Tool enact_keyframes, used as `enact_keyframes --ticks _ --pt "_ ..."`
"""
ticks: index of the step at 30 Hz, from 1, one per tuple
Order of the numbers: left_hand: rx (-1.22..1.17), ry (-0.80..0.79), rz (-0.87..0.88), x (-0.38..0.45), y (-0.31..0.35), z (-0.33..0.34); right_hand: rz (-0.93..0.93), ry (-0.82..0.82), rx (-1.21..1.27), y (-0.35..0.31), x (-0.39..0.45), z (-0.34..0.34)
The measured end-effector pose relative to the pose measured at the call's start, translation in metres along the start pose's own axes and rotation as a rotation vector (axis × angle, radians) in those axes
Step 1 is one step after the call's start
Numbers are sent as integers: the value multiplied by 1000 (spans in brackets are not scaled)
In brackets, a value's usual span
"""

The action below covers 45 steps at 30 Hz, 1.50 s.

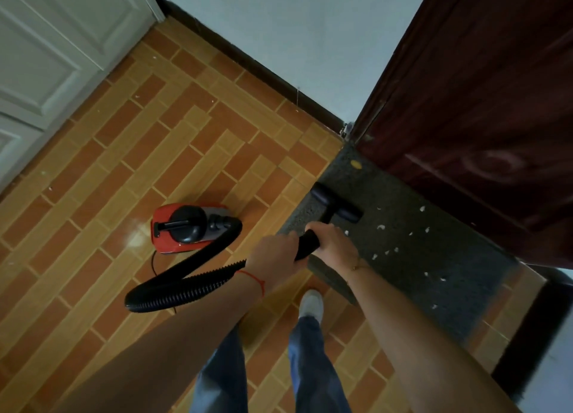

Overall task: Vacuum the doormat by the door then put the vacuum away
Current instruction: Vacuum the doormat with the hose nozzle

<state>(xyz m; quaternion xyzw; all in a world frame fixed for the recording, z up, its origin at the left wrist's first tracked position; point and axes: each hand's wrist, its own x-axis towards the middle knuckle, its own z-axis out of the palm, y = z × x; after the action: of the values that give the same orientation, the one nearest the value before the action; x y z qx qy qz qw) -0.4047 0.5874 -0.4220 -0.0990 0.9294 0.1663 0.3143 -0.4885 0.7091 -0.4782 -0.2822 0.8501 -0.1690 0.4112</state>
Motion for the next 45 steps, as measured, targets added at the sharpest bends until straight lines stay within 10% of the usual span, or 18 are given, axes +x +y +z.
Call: enact_keyframes --ticks 18,26,45 --pt "-28 -36 -52 94 91 3 -143 -100 -495 92 36 -66" --pt "-565 -438 -257 42 80 19 -118 -164 -538 83 11 -20" --pt "-140 -148 -172 -149 32 121 -124 -149 -400 4 -122 124"
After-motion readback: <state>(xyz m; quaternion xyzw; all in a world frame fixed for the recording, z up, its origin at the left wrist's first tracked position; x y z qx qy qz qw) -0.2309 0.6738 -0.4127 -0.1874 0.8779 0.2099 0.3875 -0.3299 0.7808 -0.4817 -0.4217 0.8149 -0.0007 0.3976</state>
